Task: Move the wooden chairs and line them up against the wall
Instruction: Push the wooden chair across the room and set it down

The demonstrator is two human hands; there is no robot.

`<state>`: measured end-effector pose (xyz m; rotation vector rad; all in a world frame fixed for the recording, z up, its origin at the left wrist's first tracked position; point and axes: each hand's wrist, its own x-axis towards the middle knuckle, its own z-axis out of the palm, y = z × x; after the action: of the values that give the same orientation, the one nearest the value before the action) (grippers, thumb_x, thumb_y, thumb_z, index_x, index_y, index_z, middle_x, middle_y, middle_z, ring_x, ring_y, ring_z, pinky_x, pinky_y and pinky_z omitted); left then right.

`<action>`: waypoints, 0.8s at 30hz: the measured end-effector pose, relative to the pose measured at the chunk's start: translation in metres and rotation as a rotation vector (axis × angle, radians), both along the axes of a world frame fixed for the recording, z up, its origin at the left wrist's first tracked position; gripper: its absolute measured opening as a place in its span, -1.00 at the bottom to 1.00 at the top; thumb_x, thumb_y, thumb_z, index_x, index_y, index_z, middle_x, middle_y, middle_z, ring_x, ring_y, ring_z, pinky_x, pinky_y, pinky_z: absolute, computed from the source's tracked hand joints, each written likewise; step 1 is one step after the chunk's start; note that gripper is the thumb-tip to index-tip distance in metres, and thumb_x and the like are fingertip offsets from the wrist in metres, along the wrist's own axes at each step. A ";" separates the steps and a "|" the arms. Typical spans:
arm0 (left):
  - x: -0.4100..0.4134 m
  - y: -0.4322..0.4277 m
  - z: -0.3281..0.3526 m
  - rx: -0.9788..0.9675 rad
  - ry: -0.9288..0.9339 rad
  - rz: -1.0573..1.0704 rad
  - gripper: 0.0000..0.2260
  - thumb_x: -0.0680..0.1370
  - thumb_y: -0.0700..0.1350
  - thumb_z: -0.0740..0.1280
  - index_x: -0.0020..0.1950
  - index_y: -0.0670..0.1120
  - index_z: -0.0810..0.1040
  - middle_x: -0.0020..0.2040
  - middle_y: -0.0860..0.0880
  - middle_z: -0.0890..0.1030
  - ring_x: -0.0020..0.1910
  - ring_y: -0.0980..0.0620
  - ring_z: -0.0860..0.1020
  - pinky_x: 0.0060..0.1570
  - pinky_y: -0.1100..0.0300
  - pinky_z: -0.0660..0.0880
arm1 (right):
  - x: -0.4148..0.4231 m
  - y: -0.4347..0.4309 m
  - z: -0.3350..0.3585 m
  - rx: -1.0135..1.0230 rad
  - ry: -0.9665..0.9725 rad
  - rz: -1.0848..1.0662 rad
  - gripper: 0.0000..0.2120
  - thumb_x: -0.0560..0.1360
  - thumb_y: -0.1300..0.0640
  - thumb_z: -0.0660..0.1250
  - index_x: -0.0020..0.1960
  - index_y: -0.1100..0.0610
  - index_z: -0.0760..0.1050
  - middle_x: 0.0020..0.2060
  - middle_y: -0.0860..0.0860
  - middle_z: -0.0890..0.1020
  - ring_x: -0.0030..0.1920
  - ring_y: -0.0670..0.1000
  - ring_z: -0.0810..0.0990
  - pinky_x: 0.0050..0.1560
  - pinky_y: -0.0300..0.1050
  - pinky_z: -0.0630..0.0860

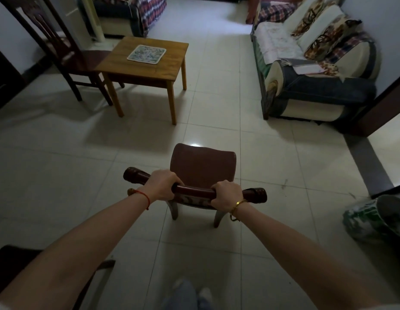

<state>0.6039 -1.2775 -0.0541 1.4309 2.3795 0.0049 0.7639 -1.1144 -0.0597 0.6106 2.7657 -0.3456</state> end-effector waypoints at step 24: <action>0.166 -0.285 0.005 0.018 0.007 0.030 -0.59 0.43 -0.13 0.40 0.22 0.24 0.64 -0.05 0.12 0.71 -0.06 0.08 0.64 -0.04 0.17 0.55 | 0.156 -0.276 0.001 -0.048 0.018 0.033 -0.75 0.41 -0.06 0.37 0.04 -0.01 0.65 -0.19 -0.06 0.67 -0.15 0.00 0.64 -0.14 -0.16 0.54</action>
<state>0.7698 -1.5623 -0.0491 1.4053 2.4129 0.0290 0.9196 -1.3905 -0.0586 0.5515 2.7728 -0.4115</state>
